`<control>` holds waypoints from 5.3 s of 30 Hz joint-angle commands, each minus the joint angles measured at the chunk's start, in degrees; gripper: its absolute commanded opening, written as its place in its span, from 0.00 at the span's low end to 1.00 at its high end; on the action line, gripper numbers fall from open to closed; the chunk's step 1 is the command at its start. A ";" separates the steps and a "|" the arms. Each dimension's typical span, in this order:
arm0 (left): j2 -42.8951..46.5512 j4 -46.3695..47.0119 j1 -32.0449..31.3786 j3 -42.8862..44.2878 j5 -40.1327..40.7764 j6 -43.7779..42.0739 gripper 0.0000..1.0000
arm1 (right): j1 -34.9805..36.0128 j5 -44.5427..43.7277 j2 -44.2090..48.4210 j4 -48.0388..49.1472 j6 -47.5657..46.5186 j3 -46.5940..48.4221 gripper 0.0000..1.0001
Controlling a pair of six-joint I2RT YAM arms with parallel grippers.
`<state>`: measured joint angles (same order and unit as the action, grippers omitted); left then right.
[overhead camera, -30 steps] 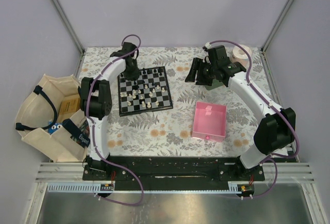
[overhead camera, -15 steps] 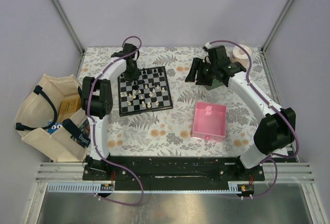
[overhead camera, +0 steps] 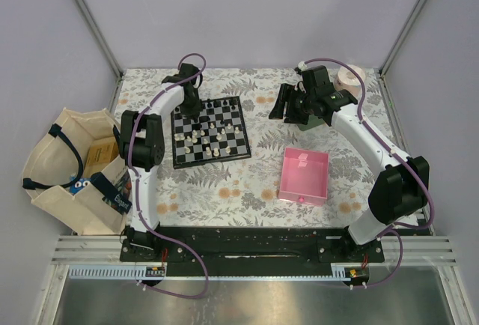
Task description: Set up the chess pieces on the board
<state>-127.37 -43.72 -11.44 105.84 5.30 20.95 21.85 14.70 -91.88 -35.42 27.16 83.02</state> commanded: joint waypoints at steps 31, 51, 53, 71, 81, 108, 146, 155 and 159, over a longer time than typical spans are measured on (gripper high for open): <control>-4.11 -0.75 -1.04 12.46 -1.87 1.29 0.08 | -0.58 1.47 -0.59 0.26 -0.79 1.00 0.69; -6.93 -0.66 -1.04 12.02 -0.82 1.11 0.14 | -0.75 1.91 -1.29 0.35 -0.61 1.17 0.69; -6.75 -0.75 -1.04 12.02 -0.64 1.02 0.20 | -0.75 2.09 -1.38 0.26 -0.61 1.18 0.69; 4.49 3.64 -2.00 6.58 -2.66 -0.12 0.38 | -0.84 4.55 -3.22 0.09 0.53 2.93 0.69; 7.31 0.57 -2.09 1.13 -1.09 -2.23 0.37 | -0.75 5.17 -3.14 -0.44 1.14 2.76 0.69; 3.80 0.22 -2.18 -3.27 -0.91 -1.97 0.34 | -0.75 5.43 -2.52 -0.79 0.18 1.53 0.70; 5.47 -0.84 -2.09 3.31 -1.96 -2.23 0.04 | -0.84 5.25 -2.34 -0.79 0.00 1.44 0.69; 1.08 -0.57 -2.44 11.13 -3.98 -2.23 0.04 | -0.84 4.81 -1.73 -1.06 -0.35 1.35 0.69; -1.12 -0.40 -2.62 13.16 -4.42 -1.97 0.04 | -0.84 4.81 -1.99 -1.32 -0.35 1.53 0.69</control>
<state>-125.82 -45.17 -13.65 115.57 2.33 19.27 21.30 19.16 -95.77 -36.32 27.64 83.46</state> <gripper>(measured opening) 0.115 0.692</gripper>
